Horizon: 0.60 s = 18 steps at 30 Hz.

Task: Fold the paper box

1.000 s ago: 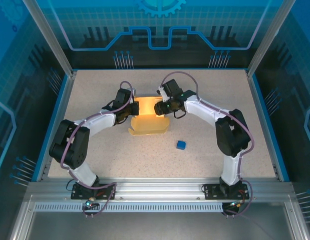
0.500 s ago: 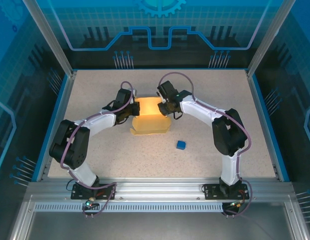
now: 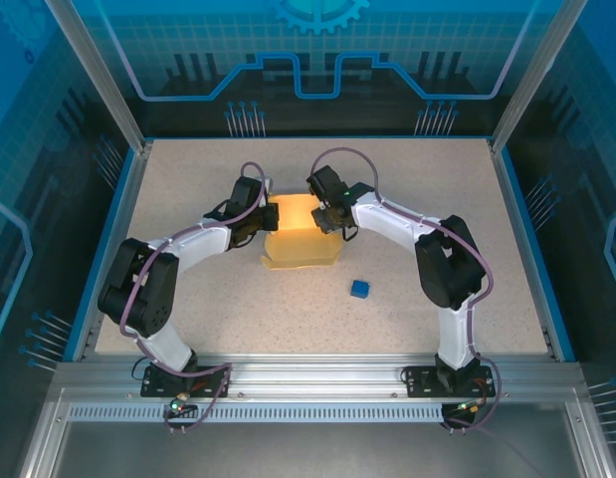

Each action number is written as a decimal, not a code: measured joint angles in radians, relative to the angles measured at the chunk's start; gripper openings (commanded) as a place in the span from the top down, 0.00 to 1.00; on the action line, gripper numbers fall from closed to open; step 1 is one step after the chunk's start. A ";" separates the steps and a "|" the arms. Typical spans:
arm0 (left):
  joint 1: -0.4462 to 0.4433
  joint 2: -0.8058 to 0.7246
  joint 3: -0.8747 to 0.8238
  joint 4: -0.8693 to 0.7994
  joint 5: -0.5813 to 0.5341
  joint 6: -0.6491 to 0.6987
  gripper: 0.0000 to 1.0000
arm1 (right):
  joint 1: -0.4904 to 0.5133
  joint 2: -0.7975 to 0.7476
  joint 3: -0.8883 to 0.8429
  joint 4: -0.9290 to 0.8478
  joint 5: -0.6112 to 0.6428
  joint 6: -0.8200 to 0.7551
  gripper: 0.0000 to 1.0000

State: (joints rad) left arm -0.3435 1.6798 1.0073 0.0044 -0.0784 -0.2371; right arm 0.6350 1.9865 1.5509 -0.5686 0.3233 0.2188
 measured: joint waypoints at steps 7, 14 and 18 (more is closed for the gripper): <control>-0.002 0.000 0.000 0.000 0.013 -0.001 0.96 | 0.001 0.007 0.002 0.006 0.061 0.001 0.83; -0.006 0.000 0.000 0.000 0.020 -0.001 0.96 | 0.012 0.031 0.008 0.009 0.135 0.000 0.83; -0.007 0.000 0.000 0.000 0.024 -0.002 0.96 | 0.018 0.038 0.014 0.008 0.172 -0.004 0.83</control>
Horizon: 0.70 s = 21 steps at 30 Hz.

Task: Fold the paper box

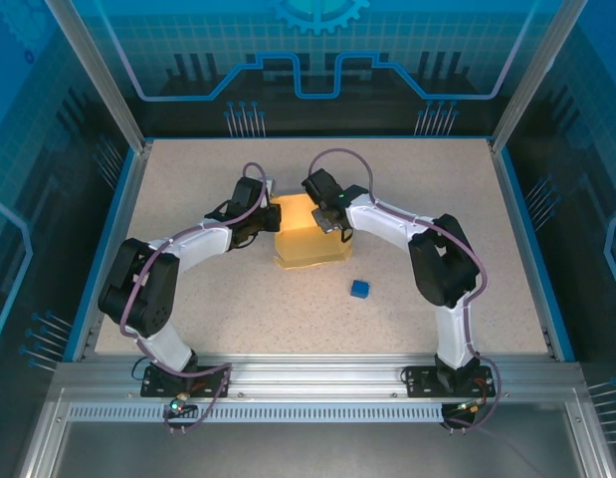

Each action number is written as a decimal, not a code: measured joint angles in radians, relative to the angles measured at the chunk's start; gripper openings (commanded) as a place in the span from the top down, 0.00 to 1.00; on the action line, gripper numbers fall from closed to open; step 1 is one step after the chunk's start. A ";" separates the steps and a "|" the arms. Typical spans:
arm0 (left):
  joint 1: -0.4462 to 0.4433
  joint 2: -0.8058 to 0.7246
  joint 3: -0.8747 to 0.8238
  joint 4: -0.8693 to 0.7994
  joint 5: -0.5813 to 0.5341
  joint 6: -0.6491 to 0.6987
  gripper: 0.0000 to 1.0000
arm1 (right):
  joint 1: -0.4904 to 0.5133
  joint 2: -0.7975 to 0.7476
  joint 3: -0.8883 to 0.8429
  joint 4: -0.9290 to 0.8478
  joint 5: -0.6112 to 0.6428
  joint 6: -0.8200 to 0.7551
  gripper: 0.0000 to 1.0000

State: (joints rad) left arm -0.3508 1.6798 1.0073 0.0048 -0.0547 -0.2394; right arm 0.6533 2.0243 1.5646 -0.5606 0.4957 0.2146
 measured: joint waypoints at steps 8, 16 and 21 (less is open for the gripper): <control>-0.004 0.000 0.000 0.000 0.008 -0.018 0.96 | 0.008 0.025 0.014 -0.005 0.066 -0.002 0.84; -0.006 0.000 0.000 0.000 0.011 -0.017 0.96 | 0.009 0.035 0.021 -0.008 0.069 -0.002 0.79; -0.006 0.000 0.000 0.000 0.006 -0.017 0.96 | 0.008 0.022 0.019 -0.025 0.036 -0.011 0.71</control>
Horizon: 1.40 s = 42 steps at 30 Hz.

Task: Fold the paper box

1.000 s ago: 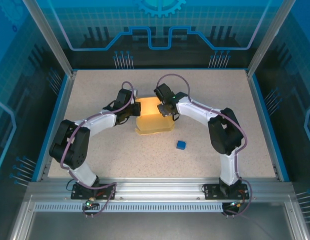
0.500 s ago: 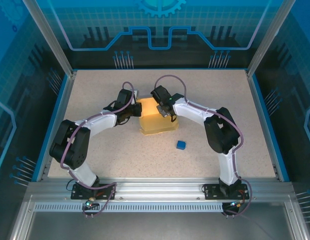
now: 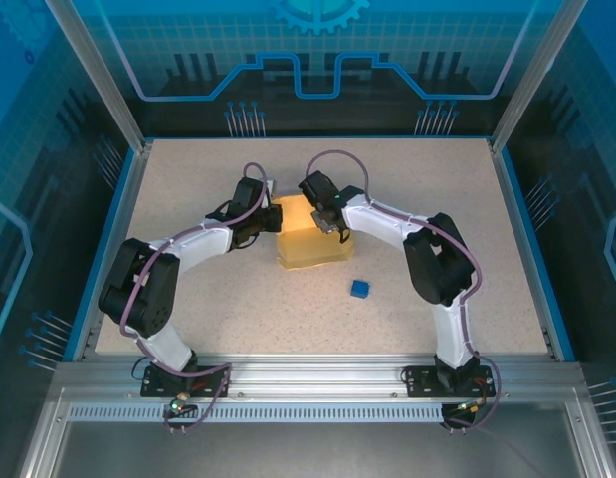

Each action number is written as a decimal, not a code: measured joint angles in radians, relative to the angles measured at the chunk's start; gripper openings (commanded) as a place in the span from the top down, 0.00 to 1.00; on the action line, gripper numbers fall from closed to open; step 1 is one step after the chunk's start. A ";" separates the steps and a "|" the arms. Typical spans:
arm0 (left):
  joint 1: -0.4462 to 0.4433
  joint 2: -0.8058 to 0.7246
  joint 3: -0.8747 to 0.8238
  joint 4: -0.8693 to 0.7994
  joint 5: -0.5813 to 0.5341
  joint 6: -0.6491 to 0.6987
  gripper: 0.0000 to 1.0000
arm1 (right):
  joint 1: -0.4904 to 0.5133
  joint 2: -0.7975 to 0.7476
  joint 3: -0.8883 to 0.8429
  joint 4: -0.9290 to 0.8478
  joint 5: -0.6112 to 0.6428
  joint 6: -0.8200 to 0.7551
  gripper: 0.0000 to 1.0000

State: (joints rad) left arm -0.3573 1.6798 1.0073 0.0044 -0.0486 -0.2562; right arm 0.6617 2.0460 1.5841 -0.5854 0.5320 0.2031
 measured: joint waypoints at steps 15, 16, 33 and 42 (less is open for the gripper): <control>0.005 0.000 0.000 0.000 -0.007 0.000 0.96 | -0.054 -0.150 -0.016 -0.003 -0.227 0.025 0.49; 0.005 0.000 0.000 0.000 -0.007 0.000 0.96 | -0.063 -0.150 -0.016 0.002 -0.238 0.029 0.50; 0.006 0.000 0.000 0.000 -0.007 0.000 0.96 | -0.060 -0.023 0.103 -0.053 -0.144 0.058 0.72; 0.003 0.000 0.000 0.000 -0.006 0.001 0.96 | -0.014 0.045 0.166 -0.105 0.013 0.047 0.77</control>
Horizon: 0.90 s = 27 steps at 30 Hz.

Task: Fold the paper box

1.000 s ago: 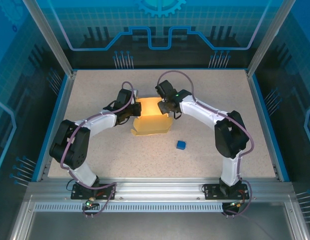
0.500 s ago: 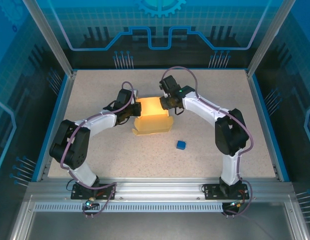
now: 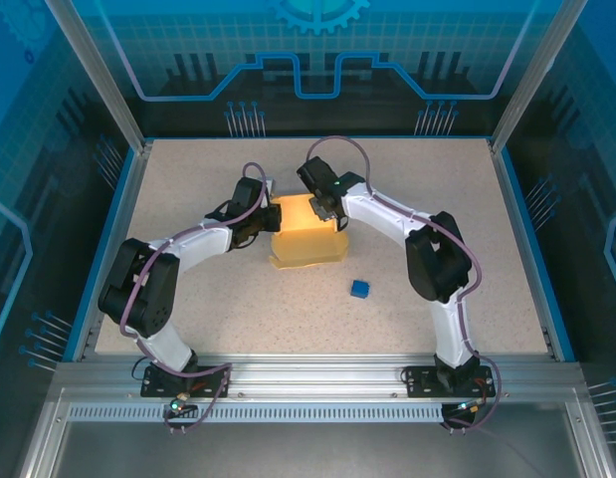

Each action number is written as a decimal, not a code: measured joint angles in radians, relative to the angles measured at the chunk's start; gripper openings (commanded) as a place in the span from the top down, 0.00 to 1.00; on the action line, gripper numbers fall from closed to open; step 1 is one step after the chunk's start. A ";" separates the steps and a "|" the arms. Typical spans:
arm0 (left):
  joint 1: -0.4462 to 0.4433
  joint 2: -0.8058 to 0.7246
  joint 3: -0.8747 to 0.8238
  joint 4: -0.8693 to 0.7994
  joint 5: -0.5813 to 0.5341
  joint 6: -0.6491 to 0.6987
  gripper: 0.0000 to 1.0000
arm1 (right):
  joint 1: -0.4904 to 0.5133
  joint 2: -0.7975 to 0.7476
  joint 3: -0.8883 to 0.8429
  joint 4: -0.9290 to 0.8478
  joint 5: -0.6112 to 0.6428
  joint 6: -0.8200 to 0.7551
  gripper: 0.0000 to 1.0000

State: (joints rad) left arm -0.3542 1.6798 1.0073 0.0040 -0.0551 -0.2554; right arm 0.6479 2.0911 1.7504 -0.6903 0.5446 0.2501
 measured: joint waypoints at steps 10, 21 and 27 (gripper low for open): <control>-0.003 0.000 0.000 0.000 0.000 0.000 0.96 | 0.014 0.013 0.016 -0.013 0.051 -0.017 0.73; 0.000 0.000 0.000 -0.018 -0.012 0.000 0.96 | 0.014 -0.016 -0.012 -0.005 -0.047 -0.041 0.43; 0.000 0.000 0.000 -0.028 -0.012 0.011 0.97 | 0.014 -0.106 -0.040 0.027 -0.216 -0.051 0.35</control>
State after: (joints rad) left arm -0.3538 1.6798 1.0073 -0.0238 -0.0673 -0.2447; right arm 0.6621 1.9854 1.7107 -0.6636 0.3286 0.1993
